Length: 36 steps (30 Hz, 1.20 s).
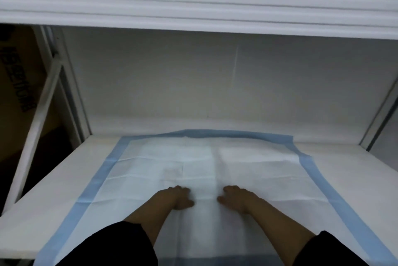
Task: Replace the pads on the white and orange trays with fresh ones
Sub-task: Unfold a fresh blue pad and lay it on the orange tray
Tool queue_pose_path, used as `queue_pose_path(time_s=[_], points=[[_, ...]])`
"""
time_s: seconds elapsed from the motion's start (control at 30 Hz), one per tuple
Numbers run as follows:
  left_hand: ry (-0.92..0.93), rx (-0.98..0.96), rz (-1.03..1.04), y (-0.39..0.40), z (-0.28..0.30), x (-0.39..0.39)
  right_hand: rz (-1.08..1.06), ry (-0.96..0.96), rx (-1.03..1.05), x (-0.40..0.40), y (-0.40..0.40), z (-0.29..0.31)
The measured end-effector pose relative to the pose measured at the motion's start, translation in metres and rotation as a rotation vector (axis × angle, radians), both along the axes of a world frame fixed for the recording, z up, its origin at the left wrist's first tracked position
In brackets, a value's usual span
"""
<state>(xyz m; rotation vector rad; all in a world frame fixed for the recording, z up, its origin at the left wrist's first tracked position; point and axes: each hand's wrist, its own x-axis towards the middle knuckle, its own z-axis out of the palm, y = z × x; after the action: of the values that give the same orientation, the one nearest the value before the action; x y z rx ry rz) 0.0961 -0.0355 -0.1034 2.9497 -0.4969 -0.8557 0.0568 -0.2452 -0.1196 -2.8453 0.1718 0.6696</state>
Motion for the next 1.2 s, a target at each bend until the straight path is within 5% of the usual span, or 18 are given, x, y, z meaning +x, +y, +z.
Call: queue_pose_path(time_s=[0.37, 0.67, 0.9, 1.03, 1.2], points=[[-0.012, -0.091, -0.151, -0.024, -0.01, -0.084, 0.11, -0.131, 0.019, -0.074, 0.02, -0.008], [-0.231, -0.147, -0.247, -0.012, -0.036, -0.135, 0.211, -0.396, -0.018, -0.133, 0.034, -0.031], [-0.423, 0.069, -0.416, 0.006, -0.058, -0.166, 0.37, -0.424, -0.091, -0.168, 0.034, -0.041], [-0.495, 0.007, -0.432, 0.012, -0.063, -0.164, 0.441, -0.5, -0.201, -0.17, 0.035, -0.041], [-0.575, -0.164, -0.434, 0.019, -0.054, -0.163, 0.448, -0.663, -0.1, -0.166, 0.04, -0.049]])
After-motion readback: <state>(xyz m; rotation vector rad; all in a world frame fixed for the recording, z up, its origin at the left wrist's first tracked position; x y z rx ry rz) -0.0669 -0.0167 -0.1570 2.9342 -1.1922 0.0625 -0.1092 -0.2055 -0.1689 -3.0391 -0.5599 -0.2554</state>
